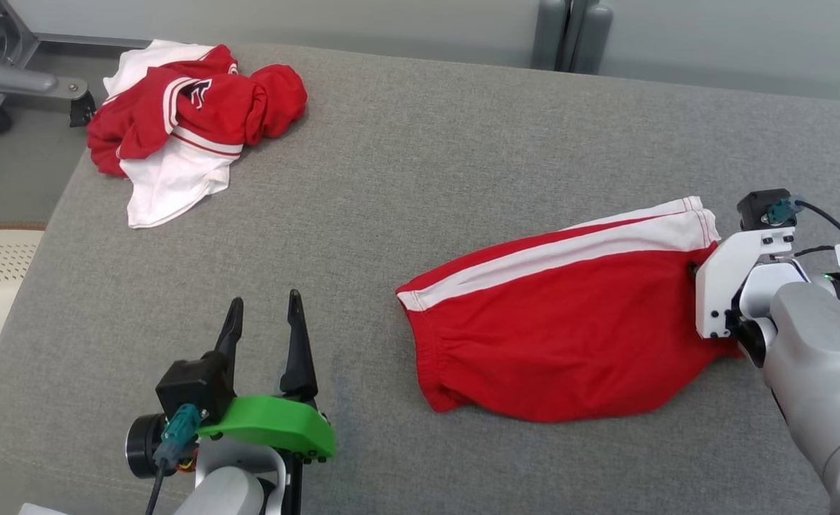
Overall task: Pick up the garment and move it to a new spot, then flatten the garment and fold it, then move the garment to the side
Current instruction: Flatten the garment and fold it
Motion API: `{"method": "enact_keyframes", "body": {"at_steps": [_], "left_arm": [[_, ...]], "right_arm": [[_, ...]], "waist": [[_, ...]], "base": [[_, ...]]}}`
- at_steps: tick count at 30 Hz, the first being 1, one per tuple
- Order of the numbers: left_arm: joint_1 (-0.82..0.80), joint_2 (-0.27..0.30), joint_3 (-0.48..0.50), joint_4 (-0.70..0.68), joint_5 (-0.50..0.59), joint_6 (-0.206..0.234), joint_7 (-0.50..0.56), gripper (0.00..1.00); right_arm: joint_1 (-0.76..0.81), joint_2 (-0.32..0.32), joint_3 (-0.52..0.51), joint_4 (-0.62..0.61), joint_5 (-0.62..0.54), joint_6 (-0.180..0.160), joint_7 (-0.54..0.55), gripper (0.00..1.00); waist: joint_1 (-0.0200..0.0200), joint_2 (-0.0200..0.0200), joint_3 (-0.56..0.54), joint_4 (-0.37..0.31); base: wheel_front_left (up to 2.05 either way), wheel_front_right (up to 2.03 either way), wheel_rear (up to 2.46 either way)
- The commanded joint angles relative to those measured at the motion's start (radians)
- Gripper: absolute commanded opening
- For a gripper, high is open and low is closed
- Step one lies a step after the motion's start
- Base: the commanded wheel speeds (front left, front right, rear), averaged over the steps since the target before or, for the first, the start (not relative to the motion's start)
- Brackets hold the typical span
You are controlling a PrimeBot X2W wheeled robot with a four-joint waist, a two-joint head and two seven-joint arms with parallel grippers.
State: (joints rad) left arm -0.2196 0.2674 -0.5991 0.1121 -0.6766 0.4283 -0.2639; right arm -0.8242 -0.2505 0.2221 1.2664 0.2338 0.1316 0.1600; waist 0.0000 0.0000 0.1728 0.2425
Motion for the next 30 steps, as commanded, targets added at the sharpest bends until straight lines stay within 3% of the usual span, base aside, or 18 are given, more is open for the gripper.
{"method": "enact_keyframes", "body": {"at_steps": [1, 4, 5, 6, 7, 9, 17, 30], "left_arm": [[0.012, 0.001, 0.007, -0.001, 0.007, -0.002, -0.001, 1.0], [0.02, -0.001, 0.014, -0.002, 0.014, -0.004, 0.0, 1.0], [0.022, 0.0, 0.017, -0.002, 0.014, -0.006, 0.0, 1.0], [0.024, -0.001, 0.021, -0.002, 0.016, -0.007, 0.0, 1.0], [0.025, -0.001, 0.023, -0.001, 0.017, -0.007, -0.001, 1.0], [0.027, -0.001, 0.028, 0.001, 0.018, -0.007, -0.001, 1.0], [0.041, 0.004, 0.048, 0.0, 0.028, -0.016, -0.001, 1.0], [0.073, 0.005, 0.07, 0.006, 0.041, -0.03, 0.0, 1.0]], "right_arm": [[0.053, -0.001, 0.016, 0.011, 0.025, -0.001, 0.039, 1.0], [0.072, -0.016, 0.046, -0.021, 0.076, -0.001, 0.069, 1.0], [0.079, -0.021, 0.054, -0.031, 0.091, -0.001, 0.074, 0.77], [0.086, -0.026, 0.063, -0.043, 0.106, -0.001, 0.078, 0.45], [0.091, -0.03, 0.073, -0.053, 0.117, -0.001, 0.082, 0.33], [0.103, -0.041, 0.097, -0.077, 0.139, -0.001, 0.085, 0.0], [0.123, -0.076, 0.173, -0.164, 0.215, -0.002, 0.04, 0.0], [0.214, -0.084, 0.198, -0.244, 0.339, -0.002, -0.102, 0.0]], "waist": [[0.0, 0.0, -0.001, 0.005], [0.0, 0.0, -0.002, 0.01], [0.0, 0.0, -0.002, 0.011], [0.0, 0.0, -0.003, 0.011], [0.0, 0.0, -0.004, 0.011], [0.0, 0.0, -0.006, 0.009], [0.0, 0.0, -0.03, -0.04], [0.0, 0.0, -0.094, -0.225]], "base": [[0.0, 0.0, 0.0], [0.0, 0.0, 0.0], [0.0, 0.0, 0.0], [0.0, 0.0, 0.0], [0.0, 0.0, 0.0], [0.0, 0.0, 0.0], [0.0, 0.0, 0.0], [0.0, 0.0, 0.0]]}}
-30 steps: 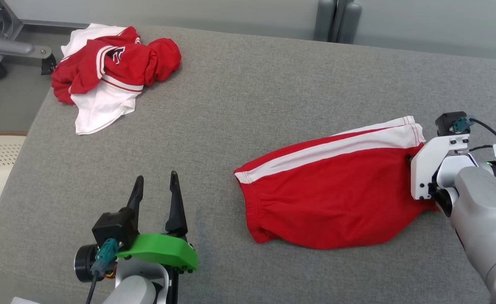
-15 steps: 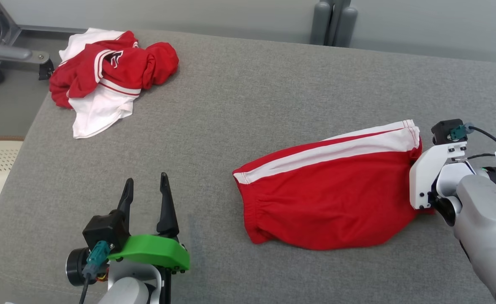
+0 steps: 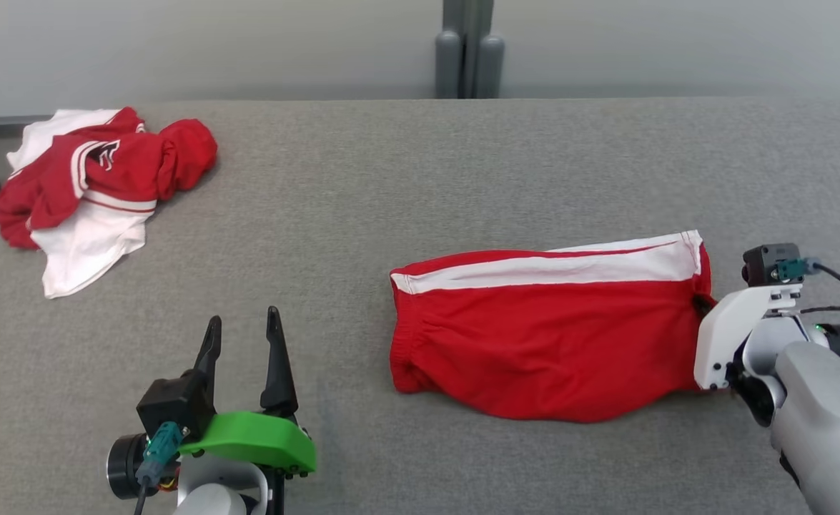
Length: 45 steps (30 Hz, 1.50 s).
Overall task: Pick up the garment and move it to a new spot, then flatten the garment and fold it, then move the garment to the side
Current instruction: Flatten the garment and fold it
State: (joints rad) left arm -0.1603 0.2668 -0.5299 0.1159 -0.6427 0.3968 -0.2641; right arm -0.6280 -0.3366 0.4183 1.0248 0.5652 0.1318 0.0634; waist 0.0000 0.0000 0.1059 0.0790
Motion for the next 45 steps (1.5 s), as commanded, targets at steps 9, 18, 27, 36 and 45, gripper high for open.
{"method": "enact_keyframes", "body": {"at_steps": [9, 18, 27, 36, 45], "left_arm": [[0.022, 0.015, -0.007, 0.009, 0.008, 0.001, 0.003, 1.0], [0.034, 0.006, -0.026, 0.016, -0.004, -0.006, 0.012, 1.0], [0.037, -0.012, -0.04, 0.014, -0.008, -0.012, 0.013, 1.0], [0.021, -0.021, -0.039, 0.023, -0.009, -0.021, 0.008, 1.0], [0.018, -0.029, -0.032, 0.032, -0.008, -0.026, 0.005, 1.0]], "right_arm": [[0.047, 0.042, 0.001, -0.018, 0.061, -0.002, -0.071, 0.0], [0.076, 0.07, 0.07, -0.205, 0.157, -0.002, -0.063, 0.0], [0.107, 0.146, 0.108, -0.414, 0.294, -0.002, -0.005, 0.0], [0.106, 0.224, 0.127, -0.41, 0.326, -0.002, 0.018, 0.0], [0.08, 0.266, 0.142, -0.323, 0.338, -0.002, 0.027, 0.11]], "waist": [[0.0, 0.0, -0.036, -0.127], [0.0, 0.0, -0.079, -0.081], [0.0, 0.0, -0.083, 0.008], [0.0, 0.0, -0.076, 0.092], [0.0, 0.0, -0.072, 0.115]], "base": [[0.0, 0.0, 0.0], [0.0, 0.0, 0.0], [0.0, 0.0, 0.0], [0.0, 0.0, 0.0], [0.0, 0.0, 0.0]]}}
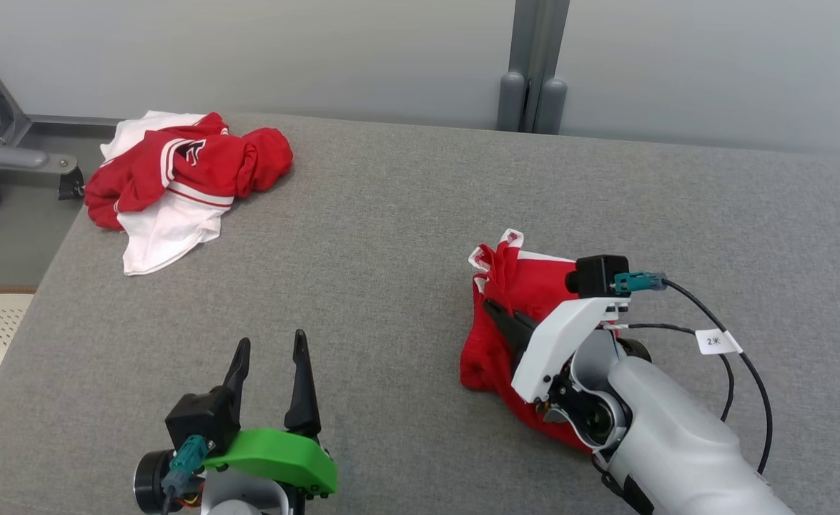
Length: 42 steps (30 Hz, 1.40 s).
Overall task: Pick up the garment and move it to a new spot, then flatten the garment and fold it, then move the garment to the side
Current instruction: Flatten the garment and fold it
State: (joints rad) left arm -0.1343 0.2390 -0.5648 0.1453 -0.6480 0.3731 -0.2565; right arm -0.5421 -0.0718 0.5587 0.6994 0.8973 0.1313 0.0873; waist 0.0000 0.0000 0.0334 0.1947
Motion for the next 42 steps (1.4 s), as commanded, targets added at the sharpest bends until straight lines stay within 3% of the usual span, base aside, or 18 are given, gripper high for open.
{"method": "enact_keyframes", "body": {"at_steps": [1, 2, 3, 14, 24, 25, 26, 27, 28, 29, 30, 42], "left_arm": [[-0.008, -0.003, 0.003, 0.003, -0.003, -0.002, -0.004, 1.0], [-0.008, -0.003, 0.004, 0.005, -0.002, -0.002, -0.004, 1.0], [-0.007, -0.004, 0.005, 0.006, -0.002, -0.002, -0.005, 1.0], [0.011, -0.022, -0.01, 0.02, 0.001, -0.013, -0.007, 1.0], [0.015, -0.027, -0.02, 0.023, 0.002, -0.012, -0.008, 1.0], [0.014, -0.026, -0.021, 0.023, 0.002, -0.014, -0.008, 1.0], [0.013, -0.025, -0.022, 0.023, 0.002, -0.015, -0.008, 1.0], [0.012, -0.024, -0.022, 0.023, 0.002, -0.015, -0.008, 1.0], [0.012, -0.023, -0.023, 0.023, 0.002, -0.015, -0.008, 1.0], [0.011, -0.021, -0.023, 0.023, 0.002, -0.014, -0.007, 1.0], [0.011, -0.02, -0.024, 0.023, 0.003, -0.014, -0.006, 1.0], [-0.024, -0.014, -0.025, 0.012, 0.011, -0.007, 0.002, 1.0]], "right_arm": [[-0.008, 0.005, 0.004, 0.007, 0.014, -0.001, 0.003, 0.45], [-0.009, 0.009, 0.01, 0.008, 0.021, -0.001, 0.008, 0.94], [-0.009, 0.012, 0.017, 0.007, 0.028, -0.001, 0.007, 1.0], [0.017, -0.015, 0.046, -0.073, 0.064, -0.001, -0.025, 1.0], [0.042, -0.136, -0.023, -0.108, -0.023, -0.001, -0.101, 1.0], [0.048, -0.15, -0.022, -0.103, -0.043, -0.001, -0.107, 0.9], [0.055, -0.157, -0.021, -0.099, -0.054, -0.001, -0.106, 0.71], [0.063, -0.163, -0.015, -0.097, -0.066, -0.001, -0.1, 0.38], [0.067, -0.169, -0.011, -0.098, -0.075, -0.001, -0.096, 0.31], [0.071, -0.179, -0.002, -0.098, -0.087, -0.001, -0.091, 0.04], [0.076, -0.185, 0.005, -0.099, -0.092, -0.001, -0.088, 0.0], [0.059, -0.225, 0.131, -0.042, -0.154, -0.001, -0.11, 0.0]], "waist": [[0.0, 0.0, 0.0, -0.002], [0.0, 0.0, 0.0, -0.004], [0.0, 0.0, -0.001, -0.008], [0.0, 0.0, -0.029, -0.076], [0.0, 0.0, -0.04, -0.108], [0.0, 0.0, -0.039, -0.107], [0.0, 0.0, -0.038, -0.106], [0.0, 0.0, -0.037, -0.104], [0.0, 0.0, -0.036, -0.103], [0.0, 0.0, -0.035, -0.101], [0.0, 0.0, -0.033, -0.099], [0.0, 0.0, 0.012, -0.037]], "base": [[0.0, 0.0, 0.0], [0.0, 0.0, 0.0], [0.0, 0.0, 0.0], [0.0, 0.0, 0.0], [0.0, 0.0, 0.0], [0.0, 0.0, 0.0], [0.0, 0.0, 0.0], [0.0, 0.0, 0.0], [0.0, 0.0, 0.0], [0.0, 0.0, 0.0], [0.0, 0.0, 0.0], [0.0, 0.0, 0.0]]}}
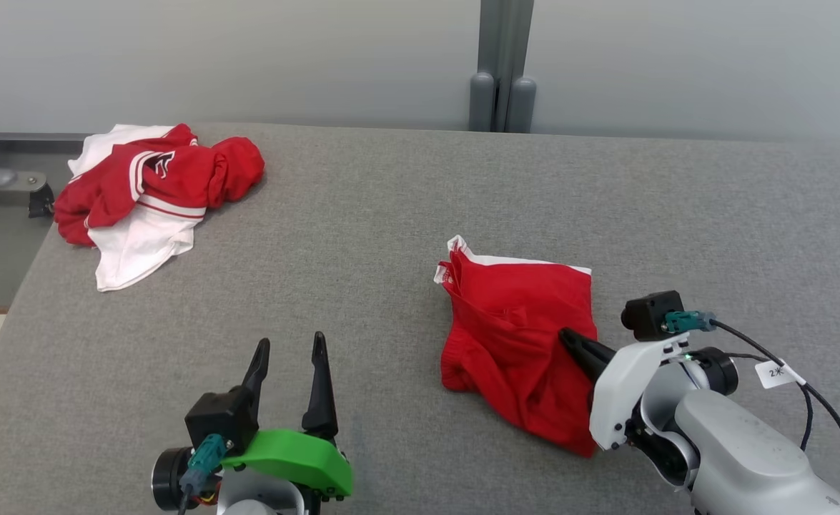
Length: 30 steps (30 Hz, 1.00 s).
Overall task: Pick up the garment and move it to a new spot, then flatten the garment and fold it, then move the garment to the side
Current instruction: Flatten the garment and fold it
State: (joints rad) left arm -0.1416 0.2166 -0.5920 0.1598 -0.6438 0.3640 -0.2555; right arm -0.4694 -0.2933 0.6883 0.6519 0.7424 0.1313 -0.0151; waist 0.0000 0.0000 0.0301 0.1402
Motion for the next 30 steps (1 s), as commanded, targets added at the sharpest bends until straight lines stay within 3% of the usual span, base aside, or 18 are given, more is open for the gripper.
{"method": "enact_keyframes", "body": {"at_steps": [1, 11, 22, 30], "left_arm": [[-0.018, 0.009, 0.002, -0.002, 0.007, 0.002, 0.001, 1.0], [-0.035, 0.011, 0.007, -0.002, 0.01, 0.001, -0.001, 1.0], [-0.023, 0.01, 0.003, 0.0, 0.008, -0.001, -0.003, 1.0], [-0.015, 0.012, -0.003, -0.005, 0.01, 0.001, -0.003, 1.0]], "right_arm": [[-0.017, -0.002, 0.008, 0.018, 0.002, -0.001, -0.014, 0.0], [-0.084, 0.026, 0.145, 0.132, 0.027, -0.001, -0.12, 0.0], [-0.114, 0.029, 0.391, 0.09, 0.091, -0.001, -0.214, 0.0], [-0.129, 0.05, 0.511, 0.047, 0.121, -0.001, -0.245, 0.0]], "waist": [[0.0, 0.0, 0.02, 0.025], [0.0, 0.0, 0.045, 0.079], [0.0, 0.0, 0.039, 0.099], [0.0, 0.0, 0.031, 0.098]], "base": [[0.0, 0.0, 0.0], [0.0, 0.0, 0.0], [0.0, 0.0, 0.0], [0.0, 0.0, 0.0]]}}
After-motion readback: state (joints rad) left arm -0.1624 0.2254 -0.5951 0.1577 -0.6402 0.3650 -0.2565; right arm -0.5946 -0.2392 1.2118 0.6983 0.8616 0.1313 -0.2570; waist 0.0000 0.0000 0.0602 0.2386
